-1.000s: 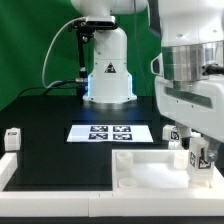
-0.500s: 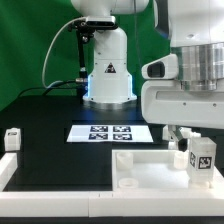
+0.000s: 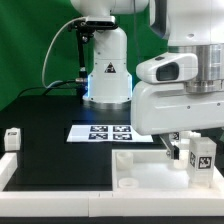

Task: Assemble one leg

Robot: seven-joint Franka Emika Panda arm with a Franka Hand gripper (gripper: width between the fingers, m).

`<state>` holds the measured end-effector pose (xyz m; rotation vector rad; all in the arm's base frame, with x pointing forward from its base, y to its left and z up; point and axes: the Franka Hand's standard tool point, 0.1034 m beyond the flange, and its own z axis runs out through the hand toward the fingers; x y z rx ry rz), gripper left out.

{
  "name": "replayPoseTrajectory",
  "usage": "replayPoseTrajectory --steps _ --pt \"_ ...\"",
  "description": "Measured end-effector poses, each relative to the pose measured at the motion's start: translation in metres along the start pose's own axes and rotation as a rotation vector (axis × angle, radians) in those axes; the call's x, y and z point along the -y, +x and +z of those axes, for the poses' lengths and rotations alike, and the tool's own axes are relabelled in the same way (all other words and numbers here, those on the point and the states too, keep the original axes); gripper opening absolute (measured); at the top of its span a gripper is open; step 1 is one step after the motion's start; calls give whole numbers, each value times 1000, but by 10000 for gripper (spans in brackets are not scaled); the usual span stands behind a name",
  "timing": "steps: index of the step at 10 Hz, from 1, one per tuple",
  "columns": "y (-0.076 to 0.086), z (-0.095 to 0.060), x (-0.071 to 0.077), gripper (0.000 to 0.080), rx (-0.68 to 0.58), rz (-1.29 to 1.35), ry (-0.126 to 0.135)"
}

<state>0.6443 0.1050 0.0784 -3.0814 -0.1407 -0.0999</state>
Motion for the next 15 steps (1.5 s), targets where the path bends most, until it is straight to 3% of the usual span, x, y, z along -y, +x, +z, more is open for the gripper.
replayPoseTrajectory --steps 1,2,3,4,8,12,13,15 --pt "0 0 -1 555 1 15 -1" --pt "0 0 -1 372 1 51 0" --pt "0 0 -1 372 1 110 0" --pt "0 0 0 285 1 169 1" --pt "-1 2 1 285 3 497 5" --pt "-2 3 3 285 2 1004 -4" --pt "-3 4 7 285 -3 1238 14" --pt "-3 4 6 285 5 1497 76"
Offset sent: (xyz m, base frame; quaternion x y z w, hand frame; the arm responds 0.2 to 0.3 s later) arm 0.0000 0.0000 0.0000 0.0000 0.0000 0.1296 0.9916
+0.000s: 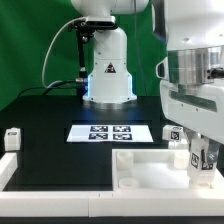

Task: Assemble one leg

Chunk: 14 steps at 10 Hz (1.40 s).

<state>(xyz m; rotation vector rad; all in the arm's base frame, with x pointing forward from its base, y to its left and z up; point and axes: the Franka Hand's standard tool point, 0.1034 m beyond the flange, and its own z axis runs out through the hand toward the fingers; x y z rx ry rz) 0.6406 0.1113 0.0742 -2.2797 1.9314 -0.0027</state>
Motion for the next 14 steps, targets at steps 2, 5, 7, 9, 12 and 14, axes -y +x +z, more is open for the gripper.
replayPoseTrajectory --steps 2,5,7,9,12,14 --pt "0 0 0 285 1 43 1" --pt "-3 -4 2 512 5 -393 -16" --pt "-8 -2 -3 640 10 -653 -26" --pt "-6 -2 -3 648 11 -770 -27" --pt "-3 -4 -1 649 -6 -1134 -47" --pt "3 -5 2 649 -34 -1327 -37"
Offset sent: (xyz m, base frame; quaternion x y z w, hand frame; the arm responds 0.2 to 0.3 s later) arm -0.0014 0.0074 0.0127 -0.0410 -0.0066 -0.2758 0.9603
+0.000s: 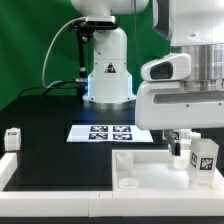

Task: Assemble one leg

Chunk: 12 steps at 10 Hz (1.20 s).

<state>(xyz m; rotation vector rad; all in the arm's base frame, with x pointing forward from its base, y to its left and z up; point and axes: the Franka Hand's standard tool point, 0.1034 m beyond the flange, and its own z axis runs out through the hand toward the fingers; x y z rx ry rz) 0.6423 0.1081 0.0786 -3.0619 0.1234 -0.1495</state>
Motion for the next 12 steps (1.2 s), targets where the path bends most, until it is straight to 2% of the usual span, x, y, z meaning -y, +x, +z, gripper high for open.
replayPoseTrajectory --steps 1,2,3,4,7,9,12 --pt "-1 0 0 523 2 4 0" --pt "-1 0 0 523 2 18 0" --pt "-1 0 0 384 2 34 0" --pt "-1 1 0 283 2 83 1" --pt "0 1 -1 284 1 302 1" --pt "-1 1 -2 284 -1 588 -6" --pt "-3 2 -1 284 2 1113 -3"
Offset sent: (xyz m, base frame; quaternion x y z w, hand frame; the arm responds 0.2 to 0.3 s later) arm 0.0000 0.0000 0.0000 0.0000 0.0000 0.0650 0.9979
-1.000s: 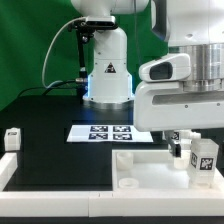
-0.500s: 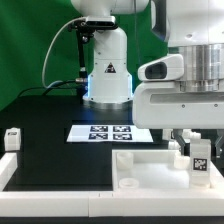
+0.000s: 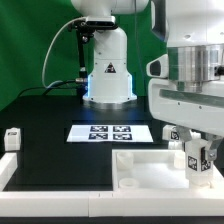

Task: Assemble one leg

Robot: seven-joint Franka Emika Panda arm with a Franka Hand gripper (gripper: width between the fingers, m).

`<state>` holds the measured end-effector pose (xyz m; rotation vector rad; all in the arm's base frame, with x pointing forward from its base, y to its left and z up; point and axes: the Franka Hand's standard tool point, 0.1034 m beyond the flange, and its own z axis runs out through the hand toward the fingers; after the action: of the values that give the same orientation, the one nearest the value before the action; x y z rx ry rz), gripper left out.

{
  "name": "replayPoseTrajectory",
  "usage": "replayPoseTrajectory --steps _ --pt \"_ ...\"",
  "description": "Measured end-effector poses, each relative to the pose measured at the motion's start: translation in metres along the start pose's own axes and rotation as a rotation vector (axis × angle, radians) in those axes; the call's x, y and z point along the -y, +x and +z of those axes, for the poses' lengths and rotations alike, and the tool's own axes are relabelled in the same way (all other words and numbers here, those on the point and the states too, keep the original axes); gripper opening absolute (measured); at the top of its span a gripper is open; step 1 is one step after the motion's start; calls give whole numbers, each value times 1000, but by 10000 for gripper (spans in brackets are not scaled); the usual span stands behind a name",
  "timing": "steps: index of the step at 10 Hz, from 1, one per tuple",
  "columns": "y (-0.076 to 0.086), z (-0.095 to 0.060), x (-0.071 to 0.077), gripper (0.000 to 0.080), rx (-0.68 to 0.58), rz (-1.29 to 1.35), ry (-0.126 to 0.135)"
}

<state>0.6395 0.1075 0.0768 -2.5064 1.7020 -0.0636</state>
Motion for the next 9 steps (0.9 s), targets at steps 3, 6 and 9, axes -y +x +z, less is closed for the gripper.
replayPoseTrajectory --steps 3,6,9 --pt "-2 1 0 285 14 277 13" --pt "-3 0 0 489 13 21 4" --pt "-16 3 0 639 10 -345 -3"
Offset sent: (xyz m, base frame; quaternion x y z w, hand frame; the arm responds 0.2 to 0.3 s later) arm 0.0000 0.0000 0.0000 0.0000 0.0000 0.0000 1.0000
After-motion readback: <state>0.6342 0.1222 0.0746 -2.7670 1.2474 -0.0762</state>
